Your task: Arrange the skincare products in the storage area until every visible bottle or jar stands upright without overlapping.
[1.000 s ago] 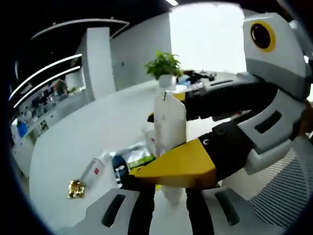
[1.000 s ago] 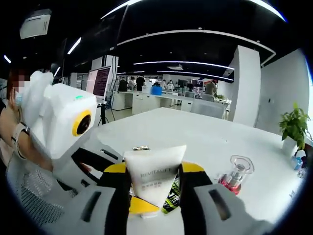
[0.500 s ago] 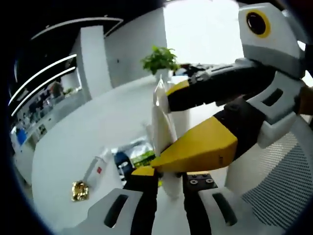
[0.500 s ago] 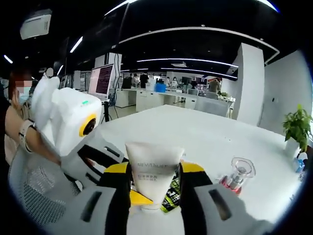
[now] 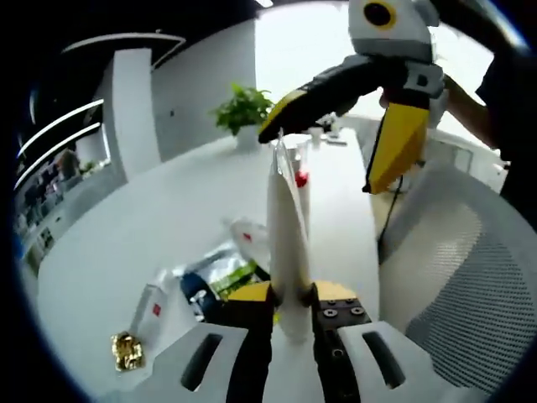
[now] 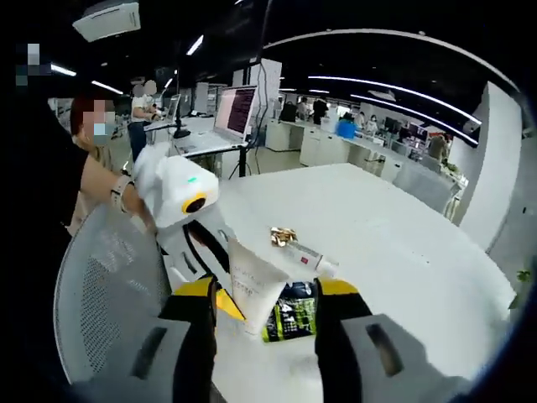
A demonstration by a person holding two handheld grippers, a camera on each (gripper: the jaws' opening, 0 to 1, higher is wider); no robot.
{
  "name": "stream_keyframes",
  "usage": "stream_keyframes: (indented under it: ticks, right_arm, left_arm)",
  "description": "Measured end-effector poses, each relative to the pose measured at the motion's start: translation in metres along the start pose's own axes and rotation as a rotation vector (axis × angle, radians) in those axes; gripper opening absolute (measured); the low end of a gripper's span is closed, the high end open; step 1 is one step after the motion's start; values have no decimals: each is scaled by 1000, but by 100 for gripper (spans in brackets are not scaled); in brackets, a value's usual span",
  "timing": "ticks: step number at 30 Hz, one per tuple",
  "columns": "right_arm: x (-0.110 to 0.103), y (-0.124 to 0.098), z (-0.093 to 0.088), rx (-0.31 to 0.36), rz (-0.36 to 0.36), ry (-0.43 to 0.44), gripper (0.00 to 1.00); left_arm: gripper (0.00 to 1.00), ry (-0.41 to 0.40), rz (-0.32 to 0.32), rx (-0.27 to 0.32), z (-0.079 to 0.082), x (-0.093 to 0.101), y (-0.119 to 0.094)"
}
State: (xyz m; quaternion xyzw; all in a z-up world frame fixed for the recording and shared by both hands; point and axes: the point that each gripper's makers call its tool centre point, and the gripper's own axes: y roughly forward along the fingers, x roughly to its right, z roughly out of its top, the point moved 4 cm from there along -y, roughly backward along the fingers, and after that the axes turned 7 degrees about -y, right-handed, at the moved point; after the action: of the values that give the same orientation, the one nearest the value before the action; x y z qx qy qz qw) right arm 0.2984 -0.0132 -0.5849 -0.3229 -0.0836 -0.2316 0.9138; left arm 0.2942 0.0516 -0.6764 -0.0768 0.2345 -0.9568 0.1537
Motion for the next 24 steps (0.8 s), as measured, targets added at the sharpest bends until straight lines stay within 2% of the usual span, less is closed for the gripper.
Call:
stream_keyframes:
  ticks: [1, 3, 4, 6, 7, 9, 11, 12, 14, 17, 19, 20, 23, 24]
  right_arm:
    - [-1, 2, 1, -19, 50, -86, 38]
    - [3, 8, 3, -66, 93, -151, 31]
    - [-1, 12, 4, -90, 175, -217, 30]
    - [-3, 18, 7, -114, 234, -232, 31]
    - [-8, 21, 7, -138, 316, -297, 29]
    - [-5, 27, 6, -186, 329, -365, 23]
    - [-2, 31, 1, -255, 378, -446, 20]
    - [-1, 32, 0, -282, 398, -442, 20]
    - [-1, 31, -3, -340, 492, -431, 20]
    - [15, 31, -3, -432, 521, -499, 19]
    - [26, 33, 0, -469, 509, -539, 14]
    - [25, 31, 0, -481, 543, -518, 14]
    - [29, 35, 4, -484, 560, -520, 10]
    - [28, 34, 2, -507, 590, -530, 9]
  left_arm:
    - [13, 9, -14, 2, 1, 0, 1]
    - [12, 32, -40, 5, 2, -1, 3]
    - [12, 38, -46, 6, 3, -1, 4]
    - [12, 63, -71, 8, 4, -3, 7]
    - [12, 69, -81, 8, 5, -4, 9]
    - [12, 88, -97, 6, 7, -6, 12]
    - [12, 96, -102, 8, 8, -8, 14]
    - [12, 105, -107, 10, 9, -8, 16]
    - [12, 105, -114, 11, 12, -11, 19]
    - [12, 109, -119, 15, 14, -14, 22]
    - [12, 107, -124, 17, 16, -17, 26]
    - [12, 108, -125, 19, 17, -18, 27]
    - [12, 103, -132, 27, 20, -24, 34]
    - [12, 101, -134, 29, 21, -25, 35]
